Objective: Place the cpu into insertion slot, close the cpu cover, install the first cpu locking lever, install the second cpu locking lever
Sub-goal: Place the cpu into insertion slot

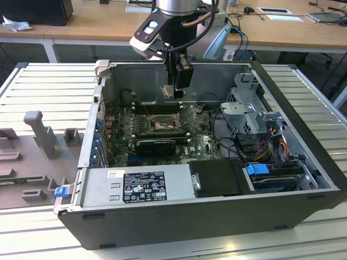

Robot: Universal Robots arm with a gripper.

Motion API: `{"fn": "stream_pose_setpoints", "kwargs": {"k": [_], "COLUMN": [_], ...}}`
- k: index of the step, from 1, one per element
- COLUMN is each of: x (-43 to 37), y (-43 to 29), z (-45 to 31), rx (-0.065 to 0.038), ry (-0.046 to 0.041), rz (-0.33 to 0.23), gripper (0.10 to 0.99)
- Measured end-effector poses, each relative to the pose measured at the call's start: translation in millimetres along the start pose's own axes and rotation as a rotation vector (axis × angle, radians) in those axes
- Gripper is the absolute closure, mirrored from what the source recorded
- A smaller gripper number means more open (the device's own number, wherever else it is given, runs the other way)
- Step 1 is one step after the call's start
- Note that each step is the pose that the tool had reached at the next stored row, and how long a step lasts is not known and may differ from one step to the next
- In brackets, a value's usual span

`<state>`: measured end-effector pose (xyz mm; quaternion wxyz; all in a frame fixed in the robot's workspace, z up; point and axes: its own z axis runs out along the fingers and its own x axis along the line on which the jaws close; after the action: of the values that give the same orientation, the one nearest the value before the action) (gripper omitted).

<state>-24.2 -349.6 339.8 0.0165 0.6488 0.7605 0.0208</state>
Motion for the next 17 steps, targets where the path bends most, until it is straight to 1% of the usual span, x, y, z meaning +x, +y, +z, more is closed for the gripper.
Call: {"fn": "stream_pose_setpoints", "kwargs": {"k": [17], "x": [0.0], "y": [0.0], "z": [0.8], "rx": [0.0], "ry": [-0.0027], "rz": [0.051], "gripper": [0.553]}}
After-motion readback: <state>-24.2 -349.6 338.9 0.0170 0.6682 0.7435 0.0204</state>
